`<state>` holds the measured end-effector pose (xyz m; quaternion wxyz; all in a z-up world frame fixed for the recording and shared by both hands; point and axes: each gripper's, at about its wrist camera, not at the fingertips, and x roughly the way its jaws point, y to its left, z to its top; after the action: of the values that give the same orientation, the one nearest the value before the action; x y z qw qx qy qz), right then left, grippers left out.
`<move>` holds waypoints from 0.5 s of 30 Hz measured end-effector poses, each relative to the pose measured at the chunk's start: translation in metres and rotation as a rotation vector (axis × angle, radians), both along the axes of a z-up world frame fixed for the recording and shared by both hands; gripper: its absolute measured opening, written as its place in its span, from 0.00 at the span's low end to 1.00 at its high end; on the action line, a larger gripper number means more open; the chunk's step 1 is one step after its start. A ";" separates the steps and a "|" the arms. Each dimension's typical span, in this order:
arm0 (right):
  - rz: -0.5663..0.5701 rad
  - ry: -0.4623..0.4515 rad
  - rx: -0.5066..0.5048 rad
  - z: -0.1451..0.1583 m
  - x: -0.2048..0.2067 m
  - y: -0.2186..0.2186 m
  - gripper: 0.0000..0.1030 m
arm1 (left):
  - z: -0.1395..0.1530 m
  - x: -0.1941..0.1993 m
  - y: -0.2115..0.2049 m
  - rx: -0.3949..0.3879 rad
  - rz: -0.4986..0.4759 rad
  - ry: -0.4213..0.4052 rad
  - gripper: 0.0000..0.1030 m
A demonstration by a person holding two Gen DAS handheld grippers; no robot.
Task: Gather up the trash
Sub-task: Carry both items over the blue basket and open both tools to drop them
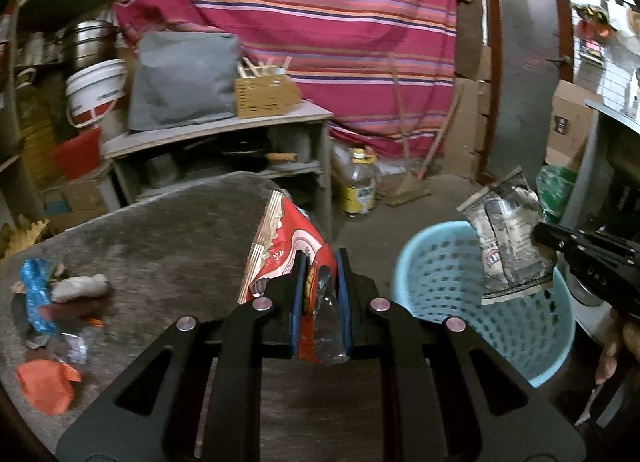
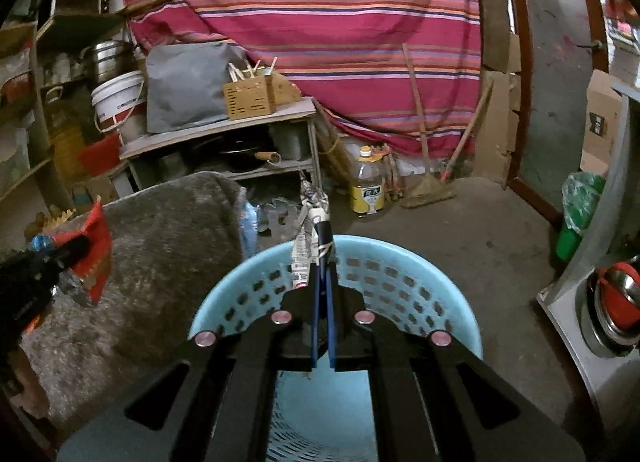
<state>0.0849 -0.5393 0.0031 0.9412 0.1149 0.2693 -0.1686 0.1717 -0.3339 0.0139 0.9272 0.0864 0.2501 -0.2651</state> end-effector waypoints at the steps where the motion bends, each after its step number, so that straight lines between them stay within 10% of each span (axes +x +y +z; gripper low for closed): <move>1: -0.005 -0.001 0.007 -0.001 -0.004 -0.005 0.03 | -0.003 -0.002 -0.007 0.001 -0.008 0.005 0.13; 15: -0.068 -0.003 0.060 -0.017 -0.031 -0.049 0.03 | -0.009 -0.032 -0.104 -0.014 -0.174 0.027 0.13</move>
<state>0.0536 -0.5882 -0.0142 0.9315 0.1522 0.2685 -0.1922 0.1399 -0.4380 0.0050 0.8977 0.0975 0.2524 -0.3476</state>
